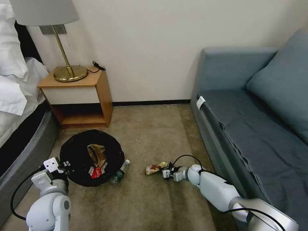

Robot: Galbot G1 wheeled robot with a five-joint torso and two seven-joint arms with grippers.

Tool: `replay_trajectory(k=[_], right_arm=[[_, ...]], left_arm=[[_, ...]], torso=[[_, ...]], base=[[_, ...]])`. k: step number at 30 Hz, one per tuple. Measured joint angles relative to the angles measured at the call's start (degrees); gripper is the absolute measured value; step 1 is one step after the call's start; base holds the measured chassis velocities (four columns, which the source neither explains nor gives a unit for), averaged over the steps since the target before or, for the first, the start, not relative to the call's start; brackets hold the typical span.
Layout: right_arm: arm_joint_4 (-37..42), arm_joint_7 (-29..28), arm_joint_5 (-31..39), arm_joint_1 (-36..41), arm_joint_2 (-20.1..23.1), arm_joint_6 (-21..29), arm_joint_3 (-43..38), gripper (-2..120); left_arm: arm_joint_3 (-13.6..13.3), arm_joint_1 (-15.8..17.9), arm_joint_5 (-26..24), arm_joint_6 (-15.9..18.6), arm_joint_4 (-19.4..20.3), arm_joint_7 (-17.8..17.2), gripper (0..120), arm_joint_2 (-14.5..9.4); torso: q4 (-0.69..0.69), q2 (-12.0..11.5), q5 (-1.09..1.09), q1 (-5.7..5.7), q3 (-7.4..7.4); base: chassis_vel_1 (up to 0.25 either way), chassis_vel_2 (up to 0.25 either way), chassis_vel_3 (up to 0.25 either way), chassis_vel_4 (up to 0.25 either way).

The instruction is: Pick up the trash bin, then pick up the garbage on the floor and place it into the trash bin.

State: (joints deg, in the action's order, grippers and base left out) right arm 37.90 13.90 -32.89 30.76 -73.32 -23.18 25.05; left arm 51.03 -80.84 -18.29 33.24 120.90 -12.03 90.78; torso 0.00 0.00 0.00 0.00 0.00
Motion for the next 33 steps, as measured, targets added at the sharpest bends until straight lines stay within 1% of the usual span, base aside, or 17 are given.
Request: replay_trajectory(k=[9,12,13,16,17,19,20,21,22,23,24,25,26,27,29,31,33], right_arm=[[1.38,0.01,1.39,0.5,0.76,-0.31,-0.5,0],[5.7,0.1,4.71,0.93,2.96,0.44,-1.44,0],[5.7,0.1,4.71,0.93,2.96,0.44,-1.44,0],[11.35,0.34,9.24,1.3,7.03,1.37,-2.74,0],[11.35,0.34,9.24,1.3,7.03,1.37,-2.74,0],[16.19,0.46,12.68,1.51,10.78,2.48,-3.83,0],[19.6,0.45,15.45,1.58,13.21,4.03,-4.22,0],[19.6,0.45,15.45,1.58,13.21,4.03,-4.22,0],[21.21,0.45,16.79,1.61,14.27,4.74,-4.38,0],[24.12,0.43,19.13,1.66,15.96,5.77,-4.62,0],[25.5,0.42,20.28,1.68,16.65,6.22,-4.76,0],[29.15,0.4,23.55,1.81,18.0,7.22,-5.09,0],[29.15,0.4,23.55,1.81,18.0,7.22,-5.09,0],[33.02,0.3,27.46,1.87,19.06,8.21,-5.34,0],[40.42,-0.16,35.05,2.0,20.62,10.09,-5.43,0],[41.48,-0.26,36.11,2.0,20.72,10.33,-5.39,0],[47.61,-1.28,42.11,1.57,20.46,11.78,-4.17,0]], left_arm=[[0.03,-0.01,0.03,-0.18,-0.07,0.06,3,0.07],[-0.1,0.07,0.02,-0.16,-0.23,0.06,3,0.04],[-0.1,0.07,0.02,-0.16,-0.23,0.06,3,0.04],[-0.24,0.18,0.0,-0.04,-0.56,0.04,3,-0.1],[-0.24,0.18,0.0,-0.04,-0.56,0.04,3,-0.1],[-0.44,0.26,0.05,-0.01,-0.86,0.04,3,-0.15],[-0.54,0.3,0.19,-0.01,-1.09,0.02,3,-0.16],[-0.54,0.3,0.19,-0.01,-1.09,0.02,3,-0.16],[-0.64,0.31,0.25,-0.01,-1.2,0.01,3,-0.13],[-0.77,0.33,0.34,-0.01,-1.41,0.0,3,-0.1],[-0.9,0.35,0.37,0.0,-1.53,0.01,3,-0.08],[-0.96,0.38,0.47,0.0,-1.77,-0.01,3,-0.07],[-0.96,0.38,0.47,0.0,-1.77,-0.01,3,-0.07],[-1.21,0.41,0.53,0.0,-2.02,-0.04,3,-0.04],[-1.56,0.49,0.71,0.0,-2.52,-0.05,3,0.05],[-1.62,0.5,0.76,0.0,-2.59,-0.05,3,0.08],[-1.88,0.57,1.04,-0.01,-2.86,-0.07,3,0.31]], torso=[[0.0,0.0,0.01,0.0,0.0],[0.0,0.0,0.01,0.0,0.0],[0.0,0.0,0.01,0.0,0.0],[0.0,0.0,0.0,0.0,0.0],[0.0,0.0,0.0,0.0,0.0],[0.0,0.0,0.02,0.0,0.0],[-0.01,0.0,0.0,0.0,0.0],[-0.01,0.0,0.0,0.0,0.0],[-0.01,0.0,-0.02,0.0,0.0],[-0.03,0.0,-0.01,0.0,0.0],[0.0,0.0,0.0,0.0,0.0],[-0.04,0.0,0.03,0.0,0.01],[-0.04,0.0,0.03,0.0,0.01],[0.0,0.0,0.02,0.0,0.0],[-0.01,0.02,-0.03,-0.01,-0.01],[-0.01,0.01,-0.02,0.0,0.0],[-0.01,0.02,-0.01,0.0,0.0]], base=[[0.0,0.0,0.0,0.0],[0.0,0.0,0.0,0.0],[0.0,0.0,0.0,0.0],[0.0,0.0,0.0,0.0],[0.0,0.0,0.0,0.0],[0.0,0.0,0.0,0.0],[0.0,0.0,0.0,0.0],[0.0,0.0,0.0,0.0],[0.0,0.0,0.0,0.0],[0.0,0.0,0.0,0.0],[0.0,0.0,0.0,0.0],[0.0,0.0,0.0,0.0],[0.0,0.0,0.0,0.0],[0.0,0.0,0.0,0.0],[0.0,0.0,0.0,0.0],[0.0,0.0,0.0,0.0],[0.0,0.0,0.0,0.0]])
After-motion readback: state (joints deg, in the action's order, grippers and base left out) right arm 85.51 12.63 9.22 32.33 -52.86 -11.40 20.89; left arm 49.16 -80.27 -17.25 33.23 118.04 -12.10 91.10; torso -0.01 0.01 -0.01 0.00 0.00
